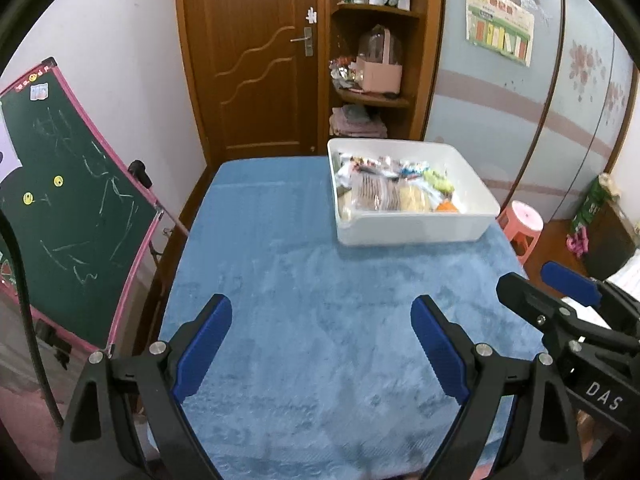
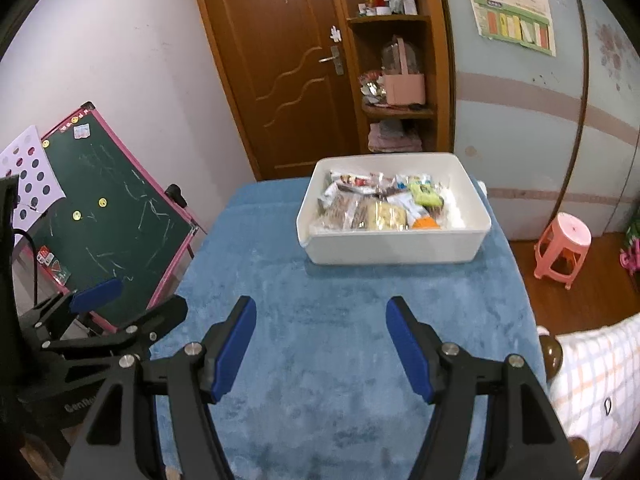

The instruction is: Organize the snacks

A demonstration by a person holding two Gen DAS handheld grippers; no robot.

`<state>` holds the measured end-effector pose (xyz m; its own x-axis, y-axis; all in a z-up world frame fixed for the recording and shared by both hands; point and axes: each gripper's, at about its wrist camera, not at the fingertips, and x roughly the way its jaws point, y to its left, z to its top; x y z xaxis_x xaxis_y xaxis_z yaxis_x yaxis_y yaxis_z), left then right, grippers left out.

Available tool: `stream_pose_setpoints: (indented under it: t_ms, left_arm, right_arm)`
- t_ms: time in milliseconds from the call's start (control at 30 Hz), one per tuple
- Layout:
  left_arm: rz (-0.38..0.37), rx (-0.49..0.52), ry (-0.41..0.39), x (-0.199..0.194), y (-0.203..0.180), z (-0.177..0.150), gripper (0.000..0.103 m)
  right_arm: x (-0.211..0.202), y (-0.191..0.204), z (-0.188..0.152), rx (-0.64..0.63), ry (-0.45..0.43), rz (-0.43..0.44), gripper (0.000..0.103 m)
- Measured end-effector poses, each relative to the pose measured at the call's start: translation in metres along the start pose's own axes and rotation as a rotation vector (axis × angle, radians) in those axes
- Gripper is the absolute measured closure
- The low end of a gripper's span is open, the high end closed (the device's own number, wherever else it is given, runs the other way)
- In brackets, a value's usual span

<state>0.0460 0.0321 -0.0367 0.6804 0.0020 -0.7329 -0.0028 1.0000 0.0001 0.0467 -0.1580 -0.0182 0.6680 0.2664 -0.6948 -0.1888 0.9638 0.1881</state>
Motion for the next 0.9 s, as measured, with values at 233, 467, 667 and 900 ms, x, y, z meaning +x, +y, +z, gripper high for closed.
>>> stream_pose_setpoints:
  t_ms: [233, 467, 667, 900]
  left_arm:
    - [0.018, 0.005, 0.003, -0.001, -0.004, -0.023, 0.01]
    - [0.01, 0.001, 0.008, 0.001, -0.008, -0.027, 0.01]
    - [0.021, -0.02, 0.003, 0.001, -0.007, -0.03, 0.01]
    - [0.025, -0.045, 0.016, 0.004, -0.002, -0.032, 0.01]
  right_arm:
    - [-0.005, -0.001, -0.022, 0.021, 0.01, -0.016, 0.035]
    - [-0.01, -0.007, -0.028, 0.044, -0.006, -0.037, 0.035]
    - [-0.011, -0.005, -0.03, 0.045, -0.021, -0.041, 0.035]
    - [-0.009, 0.003, -0.034, 0.016, -0.021, -0.031, 0.035]
